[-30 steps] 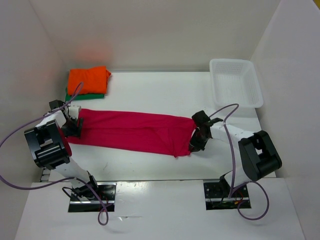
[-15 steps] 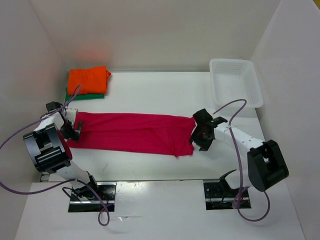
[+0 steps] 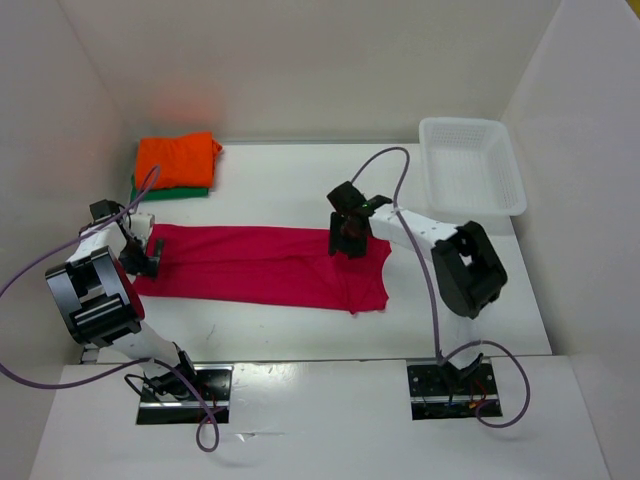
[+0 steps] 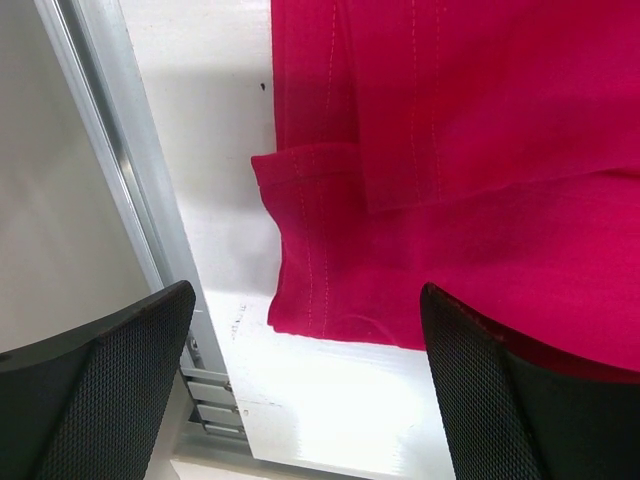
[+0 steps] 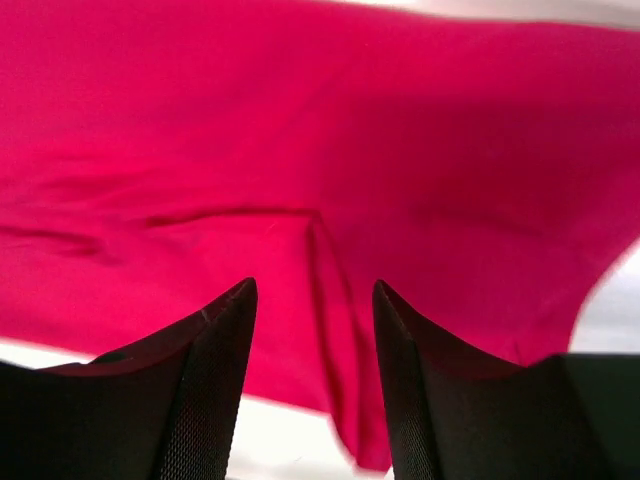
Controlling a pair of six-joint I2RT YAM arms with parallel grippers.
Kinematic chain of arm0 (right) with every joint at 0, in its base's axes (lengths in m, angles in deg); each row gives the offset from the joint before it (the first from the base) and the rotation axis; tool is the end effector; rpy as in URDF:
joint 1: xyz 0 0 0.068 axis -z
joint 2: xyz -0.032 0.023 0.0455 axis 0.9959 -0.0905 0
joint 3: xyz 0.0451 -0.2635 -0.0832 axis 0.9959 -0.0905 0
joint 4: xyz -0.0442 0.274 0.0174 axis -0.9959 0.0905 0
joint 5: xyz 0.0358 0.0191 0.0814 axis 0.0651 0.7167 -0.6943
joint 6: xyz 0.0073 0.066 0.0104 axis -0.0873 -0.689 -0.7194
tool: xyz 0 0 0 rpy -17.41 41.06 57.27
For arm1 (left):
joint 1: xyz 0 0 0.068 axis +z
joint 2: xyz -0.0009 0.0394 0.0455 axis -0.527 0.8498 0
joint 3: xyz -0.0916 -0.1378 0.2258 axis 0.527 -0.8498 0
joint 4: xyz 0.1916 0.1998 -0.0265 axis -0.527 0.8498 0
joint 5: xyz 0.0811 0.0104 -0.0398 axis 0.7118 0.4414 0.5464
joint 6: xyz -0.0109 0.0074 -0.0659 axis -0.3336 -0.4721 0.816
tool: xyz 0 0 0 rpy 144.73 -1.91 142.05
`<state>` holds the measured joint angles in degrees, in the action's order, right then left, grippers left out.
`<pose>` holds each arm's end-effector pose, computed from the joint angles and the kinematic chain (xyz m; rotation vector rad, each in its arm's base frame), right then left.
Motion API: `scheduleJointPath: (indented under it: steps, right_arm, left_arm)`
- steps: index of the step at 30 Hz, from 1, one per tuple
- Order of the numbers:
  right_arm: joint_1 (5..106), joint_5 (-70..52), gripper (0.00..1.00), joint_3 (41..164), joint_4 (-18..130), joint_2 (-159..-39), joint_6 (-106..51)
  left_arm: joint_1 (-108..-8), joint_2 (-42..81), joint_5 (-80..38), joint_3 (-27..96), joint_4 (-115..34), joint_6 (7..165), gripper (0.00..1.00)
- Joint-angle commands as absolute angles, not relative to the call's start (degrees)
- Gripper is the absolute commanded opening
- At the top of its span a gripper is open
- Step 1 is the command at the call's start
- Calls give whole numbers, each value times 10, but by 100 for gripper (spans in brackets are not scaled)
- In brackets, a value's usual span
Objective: Fold and stack the t-shirts
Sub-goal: Fold the other side of the tshirt into a rectangle
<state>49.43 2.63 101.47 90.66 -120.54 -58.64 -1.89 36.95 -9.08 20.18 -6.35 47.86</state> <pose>0.3249 0.2262 0.1925 0.0900 2.7151 0.3036 0.2875 0.1697 0.1641 -0.1056 2.8014 0.3506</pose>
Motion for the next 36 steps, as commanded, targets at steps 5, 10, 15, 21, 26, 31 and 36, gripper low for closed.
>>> scheduleJointPath:
  steps: [5,10,15,21,26,31,36]
  right_arm:
    - [495,-11,55,1065,887,-1280,-520]
    - [489,-42,53,1059,868,-1299,-520]
    - [482,-36,43,1059,868,-1310,-520]
    - [477,-36,10,1064,868,-1316,-520]
    - [453,-31,2,1076,880,-1284,-520]
    - [400,-36,2,1087,894,-1284,-504]
    - [380,-29,13,1093,918,-1295,-497]
  left_arm:
    - [-17,359,-116,221,-55,503,100]
    - [-17,364,-116,221,-55,503,100]
    - [-17,364,-116,221,-55,503,100]
    - [-17,369,-116,216,-55,503,100]
    - [-17,369,-116,216,-55,497,100]
    - [-17,369,-111,216,-60,497,100]
    - [-17,369,-111,216,-60,497,100]
